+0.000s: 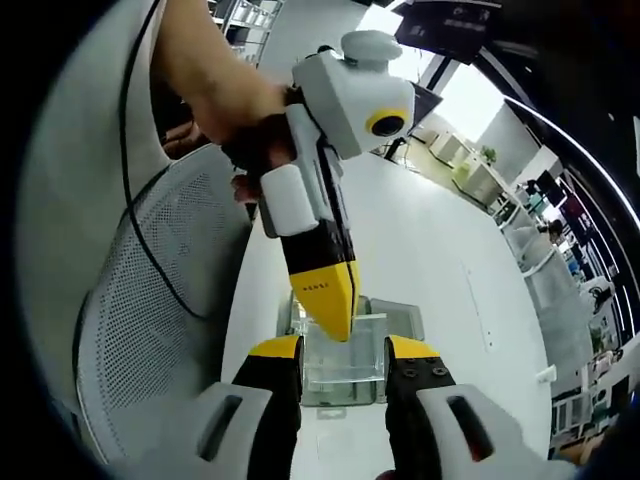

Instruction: Insert the divider into the dual guide fixture by aligning both edges with the guide slots and pushing it downward to the bottom, including one-sided entry, uneven engagement, binding, and posture correction.

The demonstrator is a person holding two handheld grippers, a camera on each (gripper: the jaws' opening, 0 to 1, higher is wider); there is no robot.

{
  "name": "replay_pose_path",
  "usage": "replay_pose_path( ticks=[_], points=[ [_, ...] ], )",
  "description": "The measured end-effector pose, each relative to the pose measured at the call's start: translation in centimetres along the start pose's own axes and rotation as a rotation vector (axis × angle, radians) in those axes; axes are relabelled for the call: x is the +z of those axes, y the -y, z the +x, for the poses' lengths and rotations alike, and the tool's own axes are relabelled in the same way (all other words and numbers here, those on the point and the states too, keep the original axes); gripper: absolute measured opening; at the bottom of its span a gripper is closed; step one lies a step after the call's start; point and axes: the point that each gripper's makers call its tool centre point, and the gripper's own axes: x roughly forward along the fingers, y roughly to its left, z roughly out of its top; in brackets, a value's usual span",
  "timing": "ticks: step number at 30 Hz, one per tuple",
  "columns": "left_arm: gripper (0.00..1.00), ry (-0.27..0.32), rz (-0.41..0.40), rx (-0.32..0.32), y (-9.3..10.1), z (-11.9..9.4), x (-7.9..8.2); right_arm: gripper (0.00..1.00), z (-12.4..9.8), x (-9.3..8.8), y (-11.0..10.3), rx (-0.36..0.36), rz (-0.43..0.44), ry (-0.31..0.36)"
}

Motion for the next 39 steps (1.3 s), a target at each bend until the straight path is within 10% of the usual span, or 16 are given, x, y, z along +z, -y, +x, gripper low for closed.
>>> replay_pose_path(
  ticks=[39],
  points=[
    [0.0,0.004,0.013,-0.005,-0.38,0.29,-0.04,0.27,-0.11,-0.43,-0.09,-0.002,0.003,-0.026]
  ],
)
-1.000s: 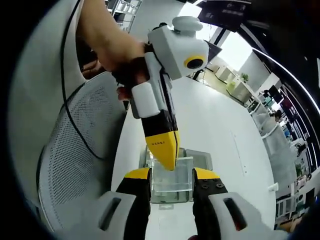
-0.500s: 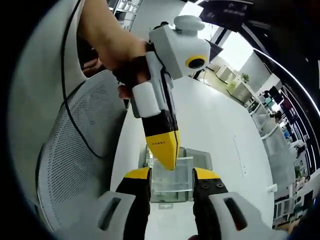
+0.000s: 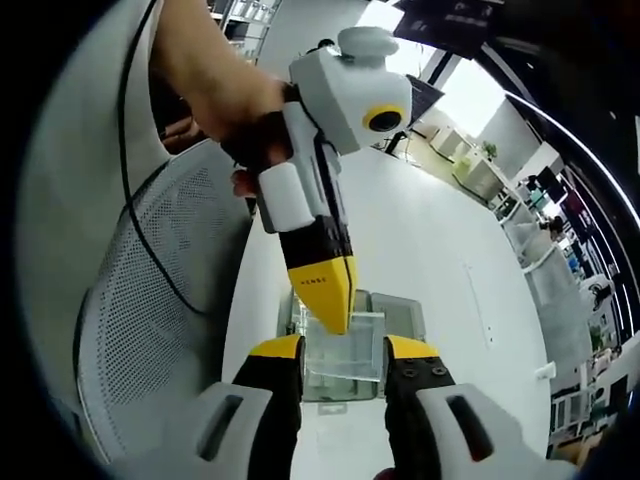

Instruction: Insert the divider into the dual guide fixture by aligning both edges with the guide slots and pushing it downward to the bottom, including one-sided entry, uneven engagement, binding, and posture correction.

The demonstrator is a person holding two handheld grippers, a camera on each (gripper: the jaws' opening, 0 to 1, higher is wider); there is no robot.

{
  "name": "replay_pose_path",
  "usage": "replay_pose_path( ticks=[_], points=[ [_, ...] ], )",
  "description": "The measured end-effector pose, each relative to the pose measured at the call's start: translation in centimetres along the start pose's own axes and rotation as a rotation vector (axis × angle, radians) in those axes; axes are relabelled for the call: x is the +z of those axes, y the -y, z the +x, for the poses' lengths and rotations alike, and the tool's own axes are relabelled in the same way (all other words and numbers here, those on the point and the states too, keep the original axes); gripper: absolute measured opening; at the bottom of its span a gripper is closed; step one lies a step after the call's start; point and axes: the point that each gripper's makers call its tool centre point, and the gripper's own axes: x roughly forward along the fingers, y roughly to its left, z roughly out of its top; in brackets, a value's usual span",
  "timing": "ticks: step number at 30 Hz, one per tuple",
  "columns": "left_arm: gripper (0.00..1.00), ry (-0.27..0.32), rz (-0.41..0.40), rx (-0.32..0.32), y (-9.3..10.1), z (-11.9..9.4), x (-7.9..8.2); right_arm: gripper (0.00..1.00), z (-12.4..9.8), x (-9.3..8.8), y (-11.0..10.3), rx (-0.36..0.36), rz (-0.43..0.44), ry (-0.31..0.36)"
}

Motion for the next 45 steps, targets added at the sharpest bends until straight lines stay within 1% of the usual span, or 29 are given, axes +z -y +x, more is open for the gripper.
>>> replay_pose_path(
  ticks=[27,38,39,44,45],
  points=[
    [0.0,0.028,0.089,0.005,0.0,-0.6,0.0,0.24,-0.9,-0.2,0.8,-0.008,0.026,0.001],
    [0.0,0.039,0.178,-0.004,0.1,-0.7,0.1,0.21,-1.1,-0.5,1.4,-0.01,0.018,-0.007],
    [0.0,0.041,0.198,-0.006,0.2,-0.7,0.1,0.21,-1.1,-0.6,1.5,-0.011,0.016,-0.008],
    [0.0,0.041,0.244,-0.009,0.2,-0.7,0.0,0.17,-1.1,-0.7,1.7,-0.003,0.011,-0.009],
    [0.0,0.041,0.264,-0.01,0.2,-0.7,0.0,0.17,-1.2,-0.7,1.7,0.0,0.009,-0.012]
  ],
)
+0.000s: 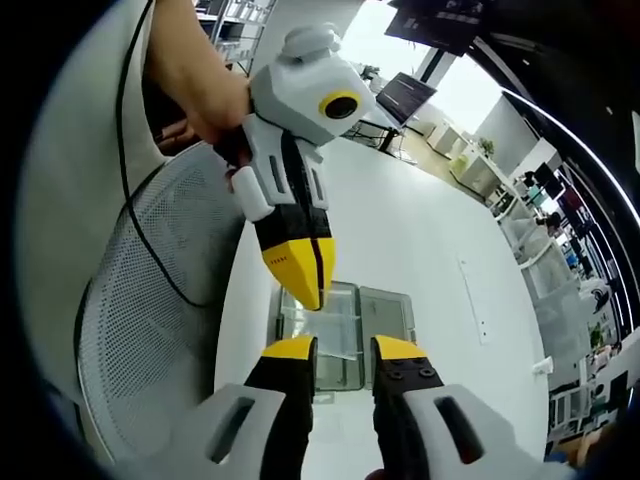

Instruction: Insert the divider into the dual guide fixture by aligning both edges with the guide slots and pushing it downward to the bottom, including one-sided entry, uneven engagement, binding, and posture correction.

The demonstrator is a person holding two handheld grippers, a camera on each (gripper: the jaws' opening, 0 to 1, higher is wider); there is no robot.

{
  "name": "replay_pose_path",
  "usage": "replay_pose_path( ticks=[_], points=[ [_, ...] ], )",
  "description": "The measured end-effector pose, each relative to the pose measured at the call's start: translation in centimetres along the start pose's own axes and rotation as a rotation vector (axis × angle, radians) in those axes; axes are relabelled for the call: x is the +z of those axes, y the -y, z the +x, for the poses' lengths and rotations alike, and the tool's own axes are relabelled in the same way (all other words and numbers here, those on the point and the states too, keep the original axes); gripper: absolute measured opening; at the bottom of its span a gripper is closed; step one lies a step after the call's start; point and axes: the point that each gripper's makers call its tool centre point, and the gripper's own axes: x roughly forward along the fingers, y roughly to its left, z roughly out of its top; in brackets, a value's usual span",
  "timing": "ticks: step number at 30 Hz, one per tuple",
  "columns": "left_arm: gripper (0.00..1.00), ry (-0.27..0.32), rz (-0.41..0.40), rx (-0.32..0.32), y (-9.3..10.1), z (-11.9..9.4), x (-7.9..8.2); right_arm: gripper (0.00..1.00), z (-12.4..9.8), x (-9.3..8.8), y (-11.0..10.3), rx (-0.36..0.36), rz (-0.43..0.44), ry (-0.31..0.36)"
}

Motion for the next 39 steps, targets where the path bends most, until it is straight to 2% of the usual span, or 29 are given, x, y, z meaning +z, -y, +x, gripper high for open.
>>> replay_pose_path(
  ticks=[2,13,26,32,39],
  points=[
    [0.0,0.002,0.059,-0.005,0.1,0.0,0.0,0.17,0.0,0.0,0.1,0.003,-0.005,-0.004],
    [0.0,0.0,0.115,-0.015,0.3,0.1,-0.1,0.12,-0.1,0.0,0.2,0.032,-0.011,-0.002],
    [0.0,-0.006,0.188,-0.03,0.6,0.2,-0.4,0.06,-0.1,-0.3,-0.3,0.129,0.009,0.026],
    [0.0,-0.008,0.216,-0.039,0.9,0.2,-0.5,0.05,-0.1,-0.2,-1.0,0.194,0.003,0.034],
    [0.0,-0.012,0.238,-0.05,1.2,0.3,-0.5,0.04,-0.1,-0.3,-1.3,0.229,0.002,0.032]
  ],
)
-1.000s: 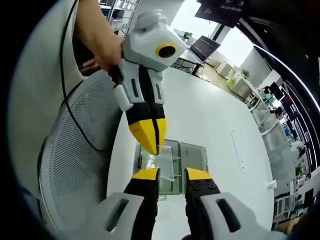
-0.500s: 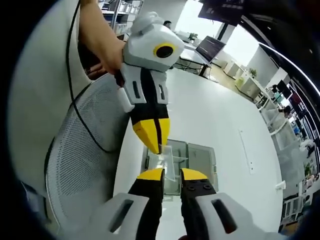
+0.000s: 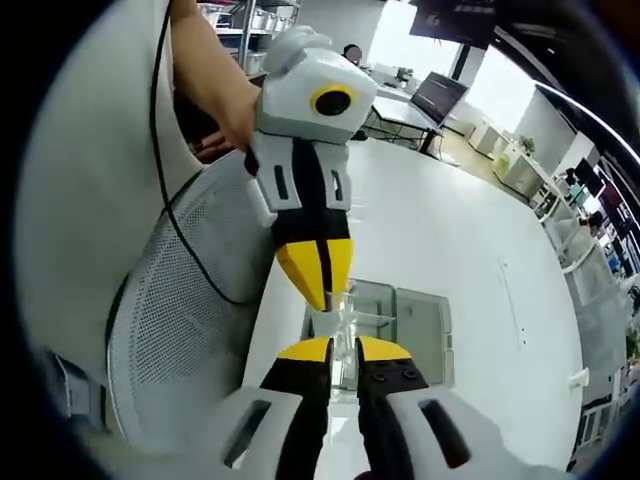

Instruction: Insert the divider into the dual guide fixture by aligning both edges with the guide slots and pushing it downward to the bottom, including one-sided entry, uneven engagement, binding, and posture correction.

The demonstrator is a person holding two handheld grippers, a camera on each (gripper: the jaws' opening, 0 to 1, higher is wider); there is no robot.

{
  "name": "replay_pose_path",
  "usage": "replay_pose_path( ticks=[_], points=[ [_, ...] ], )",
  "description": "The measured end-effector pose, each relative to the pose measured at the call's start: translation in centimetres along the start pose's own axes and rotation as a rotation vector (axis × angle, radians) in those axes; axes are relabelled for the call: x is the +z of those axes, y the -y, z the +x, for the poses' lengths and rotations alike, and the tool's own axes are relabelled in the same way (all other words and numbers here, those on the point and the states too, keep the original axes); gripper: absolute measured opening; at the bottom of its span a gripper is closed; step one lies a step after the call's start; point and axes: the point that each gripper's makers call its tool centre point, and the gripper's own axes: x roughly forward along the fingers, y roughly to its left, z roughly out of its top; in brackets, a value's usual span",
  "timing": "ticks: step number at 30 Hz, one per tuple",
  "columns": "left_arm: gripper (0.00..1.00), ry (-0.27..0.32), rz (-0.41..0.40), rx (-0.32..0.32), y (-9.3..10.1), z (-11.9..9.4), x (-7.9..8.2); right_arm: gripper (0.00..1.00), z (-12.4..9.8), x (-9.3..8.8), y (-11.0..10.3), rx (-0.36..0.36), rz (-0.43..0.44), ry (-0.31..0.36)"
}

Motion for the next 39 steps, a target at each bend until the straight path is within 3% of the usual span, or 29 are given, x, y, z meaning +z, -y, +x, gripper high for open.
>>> replay_pose_path(
  ticks=[21,39],
  points=[
    [0.0,-0.035,0.119,-0.036,1.5,0.3,-0.2,0.0,0.5,-0.3,-1.3,0.12,-0.004,-0.006],
    [0.0,-0.051,0.17,-0.06,1.9,0.3,-0.9,0.0,1.1,-0.4,-2.5,0.199,-0.001,-0.009]
  ],
)
